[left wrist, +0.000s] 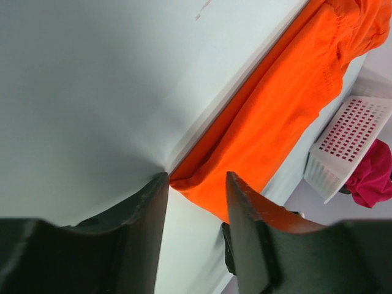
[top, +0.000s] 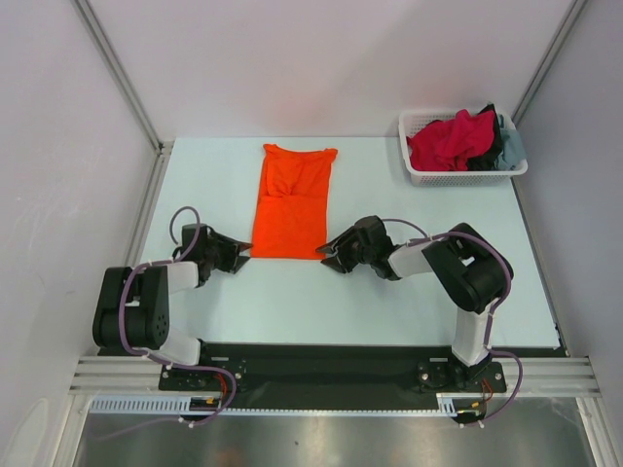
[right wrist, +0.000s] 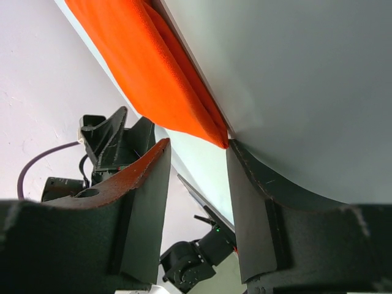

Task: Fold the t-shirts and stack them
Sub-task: Fold the tshirt

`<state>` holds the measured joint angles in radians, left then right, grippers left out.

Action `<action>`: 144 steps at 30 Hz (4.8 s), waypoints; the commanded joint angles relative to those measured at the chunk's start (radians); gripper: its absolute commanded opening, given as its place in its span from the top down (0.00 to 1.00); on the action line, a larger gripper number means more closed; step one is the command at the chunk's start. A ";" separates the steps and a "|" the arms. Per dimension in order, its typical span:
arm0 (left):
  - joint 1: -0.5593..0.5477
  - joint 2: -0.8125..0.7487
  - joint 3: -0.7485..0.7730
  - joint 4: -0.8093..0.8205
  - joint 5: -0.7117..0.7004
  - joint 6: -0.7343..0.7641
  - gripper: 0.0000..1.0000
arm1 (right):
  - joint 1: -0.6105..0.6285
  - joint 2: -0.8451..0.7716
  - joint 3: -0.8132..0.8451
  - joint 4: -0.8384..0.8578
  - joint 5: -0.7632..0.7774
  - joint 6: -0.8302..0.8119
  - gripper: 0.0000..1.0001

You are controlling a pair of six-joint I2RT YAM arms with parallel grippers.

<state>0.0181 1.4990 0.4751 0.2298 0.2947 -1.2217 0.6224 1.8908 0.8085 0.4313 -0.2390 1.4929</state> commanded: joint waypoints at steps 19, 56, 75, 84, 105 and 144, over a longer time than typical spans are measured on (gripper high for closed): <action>-0.010 -0.008 0.002 -0.201 -0.046 0.013 0.48 | -0.013 0.014 0.004 -0.046 0.066 0.009 0.54; -0.010 0.081 0.054 -0.164 -0.022 0.019 1.00 | -0.021 0.031 0.026 -0.117 0.076 0.004 0.57; -0.165 -0.063 0.070 -0.279 -0.028 0.105 1.00 | -0.066 -0.102 -0.112 -0.097 -0.006 -0.175 1.00; -0.198 -0.259 -0.084 -0.394 -0.026 0.083 1.00 | 0.020 -0.377 -0.347 -0.147 0.076 -0.151 1.00; -0.308 -0.732 -0.044 -0.980 -0.064 0.060 1.00 | 0.398 -0.923 -0.493 -0.516 0.322 0.030 1.00; -0.182 0.561 1.198 -0.685 0.144 0.409 1.00 | -0.414 0.146 0.644 -0.638 -0.437 -0.632 1.00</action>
<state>-0.1802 2.0224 1.5986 -0.4728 0.3794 -0.8436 0.2256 2.0022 1.4021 -0.2195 -0.6277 0.8772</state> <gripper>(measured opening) 0.009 0.013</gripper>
